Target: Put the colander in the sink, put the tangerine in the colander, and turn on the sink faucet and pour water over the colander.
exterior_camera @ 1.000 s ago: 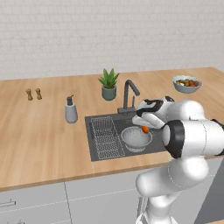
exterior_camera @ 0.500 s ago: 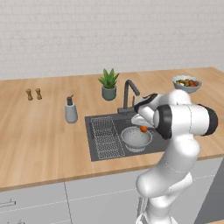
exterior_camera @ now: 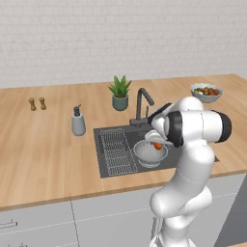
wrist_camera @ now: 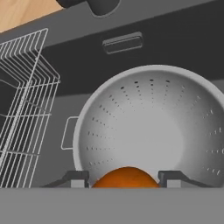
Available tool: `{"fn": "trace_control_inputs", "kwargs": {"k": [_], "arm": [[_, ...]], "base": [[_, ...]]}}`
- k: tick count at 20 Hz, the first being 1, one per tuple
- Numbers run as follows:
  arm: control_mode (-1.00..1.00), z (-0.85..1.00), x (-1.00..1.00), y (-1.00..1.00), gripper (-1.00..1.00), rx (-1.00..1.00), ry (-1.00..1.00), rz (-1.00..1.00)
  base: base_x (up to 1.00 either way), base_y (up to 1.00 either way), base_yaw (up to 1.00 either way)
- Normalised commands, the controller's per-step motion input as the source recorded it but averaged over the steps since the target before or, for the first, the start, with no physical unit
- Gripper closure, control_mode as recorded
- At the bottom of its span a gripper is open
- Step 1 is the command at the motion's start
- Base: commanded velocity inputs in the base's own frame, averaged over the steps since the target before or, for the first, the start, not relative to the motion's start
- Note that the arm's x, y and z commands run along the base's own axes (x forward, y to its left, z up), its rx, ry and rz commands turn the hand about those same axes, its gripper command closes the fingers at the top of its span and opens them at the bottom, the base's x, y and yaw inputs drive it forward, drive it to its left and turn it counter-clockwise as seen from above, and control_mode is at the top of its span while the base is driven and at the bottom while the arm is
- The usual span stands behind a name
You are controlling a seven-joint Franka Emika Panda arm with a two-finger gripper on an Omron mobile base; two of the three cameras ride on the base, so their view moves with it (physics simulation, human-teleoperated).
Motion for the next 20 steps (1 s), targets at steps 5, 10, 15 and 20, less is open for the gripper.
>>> {"fn": "trace_control_inputs", "kwargs": {"k": [5,10,15,20], "arm": [[-1.00,-0.20,0.12,0.00,1.00,0.00,0.00,0.01],[-1.00,-0.18,0.14,0.00,1.00,0.00,0.00,0.01],[-1.00,-0.20,0.00,0.00,1.00,0.00,0.00,0.01],[-1.00,-0.27,0.00,0.00,1.00,0.00,0.00,0.00]], "base": [[0.00,0.00,0.00],[0.00,0.00,0.00],[0.00,0.00,0.00],[0.00,0.00,0.00]]}}
